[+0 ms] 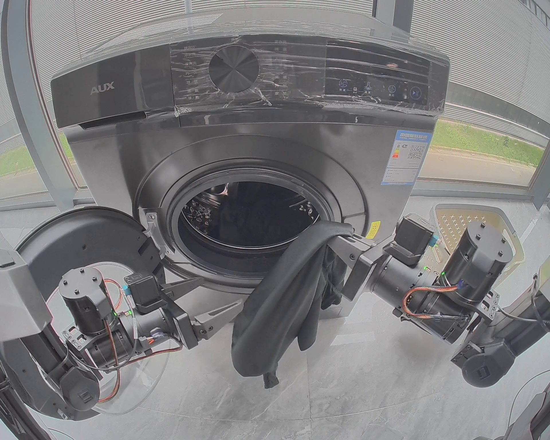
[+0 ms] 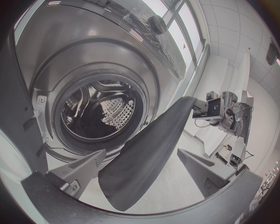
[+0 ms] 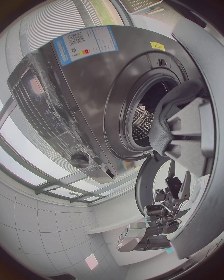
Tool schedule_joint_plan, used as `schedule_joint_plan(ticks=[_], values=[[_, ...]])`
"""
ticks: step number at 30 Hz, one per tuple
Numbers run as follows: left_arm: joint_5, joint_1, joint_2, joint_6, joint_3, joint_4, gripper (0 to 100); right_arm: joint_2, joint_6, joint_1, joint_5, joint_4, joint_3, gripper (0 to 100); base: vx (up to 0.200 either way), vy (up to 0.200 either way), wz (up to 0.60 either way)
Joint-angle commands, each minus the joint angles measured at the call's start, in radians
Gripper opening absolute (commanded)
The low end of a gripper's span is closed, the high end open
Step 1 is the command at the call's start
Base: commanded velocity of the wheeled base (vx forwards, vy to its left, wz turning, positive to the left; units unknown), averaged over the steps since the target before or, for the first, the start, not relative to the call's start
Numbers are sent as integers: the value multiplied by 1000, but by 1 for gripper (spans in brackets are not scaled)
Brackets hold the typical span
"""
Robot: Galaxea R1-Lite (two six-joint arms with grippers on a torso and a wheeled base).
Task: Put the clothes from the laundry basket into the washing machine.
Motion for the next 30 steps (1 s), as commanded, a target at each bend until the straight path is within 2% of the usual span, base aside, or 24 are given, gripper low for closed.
schedule_joint_plan(ticks=[1,2,5,8,14,21,26,30], values=[[1,-41,41,17,1,0,100,3,2,31,-1,38,-53,0,0,0,0],[1,-42,43,20,1,0,100,3,4,34,-1,40,-55,0,0,0,0],[3,-67,94,68,-11,0,100,10,4,54,-1,55,-71,0,0,0,0],[1,-91,132,100,-19,0,100,20,4,62,-3,55,-79,0,0,0,0],[0,-128,190,106,-75,-2,100,30,4,64,-4,55,-87,0,0,0,0],[1,-128,271,108,-169,-2,100,30,4,67,-4,53,-87,0,0,0,0],[3,-111,383,112,-295,0,100,28,4,88,-9,50,-84,0,0,0,0],[46,-96,457,120,-374,0,100,25,4,97,-10,47,-79,0,0,0,0]])
